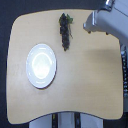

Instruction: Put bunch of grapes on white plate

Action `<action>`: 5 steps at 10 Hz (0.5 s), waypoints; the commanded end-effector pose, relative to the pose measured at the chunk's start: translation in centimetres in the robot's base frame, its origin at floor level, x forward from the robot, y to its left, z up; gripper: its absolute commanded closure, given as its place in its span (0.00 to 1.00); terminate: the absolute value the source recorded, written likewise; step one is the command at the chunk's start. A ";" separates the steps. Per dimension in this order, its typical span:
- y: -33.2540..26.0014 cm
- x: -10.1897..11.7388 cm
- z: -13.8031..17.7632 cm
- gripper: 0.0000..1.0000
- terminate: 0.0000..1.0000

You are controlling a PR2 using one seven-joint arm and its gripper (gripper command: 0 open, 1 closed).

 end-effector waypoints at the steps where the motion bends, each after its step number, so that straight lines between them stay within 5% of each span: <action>1: 10.7 8.7 -1.6 0.00 0.00; 5: 15.3 11.3 -5.0 0.00 0.00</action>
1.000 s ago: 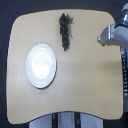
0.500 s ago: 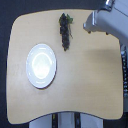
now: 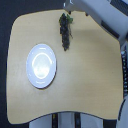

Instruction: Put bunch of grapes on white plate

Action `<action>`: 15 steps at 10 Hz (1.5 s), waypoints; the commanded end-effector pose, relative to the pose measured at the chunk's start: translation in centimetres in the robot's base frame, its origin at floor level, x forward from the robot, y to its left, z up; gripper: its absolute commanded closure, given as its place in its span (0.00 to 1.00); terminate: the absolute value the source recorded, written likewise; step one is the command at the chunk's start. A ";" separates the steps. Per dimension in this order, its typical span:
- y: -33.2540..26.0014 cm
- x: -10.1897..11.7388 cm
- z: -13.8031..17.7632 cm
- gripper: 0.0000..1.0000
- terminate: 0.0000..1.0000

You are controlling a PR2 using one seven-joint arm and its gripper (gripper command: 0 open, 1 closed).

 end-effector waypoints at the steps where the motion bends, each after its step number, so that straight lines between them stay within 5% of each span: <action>1: 6.2 3.3 -4.6 0.00 0.00; 7: 7.3 4.0 -10.8 0.00 0.00; 15: 7.0 1.3 -16.1 0.00 0.00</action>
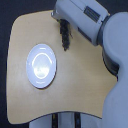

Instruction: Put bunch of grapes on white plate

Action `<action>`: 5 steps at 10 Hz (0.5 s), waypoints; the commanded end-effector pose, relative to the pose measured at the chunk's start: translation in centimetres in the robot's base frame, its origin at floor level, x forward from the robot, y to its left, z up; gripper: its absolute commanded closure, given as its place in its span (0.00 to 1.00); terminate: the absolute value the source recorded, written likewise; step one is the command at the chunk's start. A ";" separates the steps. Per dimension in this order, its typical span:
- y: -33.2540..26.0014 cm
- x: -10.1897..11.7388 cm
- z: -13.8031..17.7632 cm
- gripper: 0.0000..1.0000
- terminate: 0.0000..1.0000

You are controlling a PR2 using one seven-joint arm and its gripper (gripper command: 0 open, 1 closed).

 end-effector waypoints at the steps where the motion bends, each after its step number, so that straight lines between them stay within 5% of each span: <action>1: 0.0 -1.4 -3.2 0.00 0.00; 5: -0.9 -0.6 -3.4 0.00 0.00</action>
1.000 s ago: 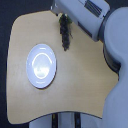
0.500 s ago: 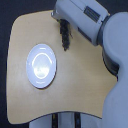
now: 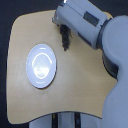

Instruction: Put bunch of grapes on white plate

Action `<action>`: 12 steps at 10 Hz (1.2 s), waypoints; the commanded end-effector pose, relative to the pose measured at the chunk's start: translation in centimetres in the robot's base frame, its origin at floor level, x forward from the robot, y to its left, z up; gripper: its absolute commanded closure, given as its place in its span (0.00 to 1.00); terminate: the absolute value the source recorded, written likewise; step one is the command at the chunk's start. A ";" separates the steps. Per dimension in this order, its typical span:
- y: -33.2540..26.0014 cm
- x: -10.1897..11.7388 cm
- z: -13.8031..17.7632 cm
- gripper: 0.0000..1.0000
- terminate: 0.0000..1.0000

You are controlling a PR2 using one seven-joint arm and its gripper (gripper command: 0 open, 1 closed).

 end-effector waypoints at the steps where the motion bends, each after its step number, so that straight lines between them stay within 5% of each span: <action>1: -0.8 0.8 -0.2 1.00 0.00; 12: -0.3 1.0 0.5 1.00 0.00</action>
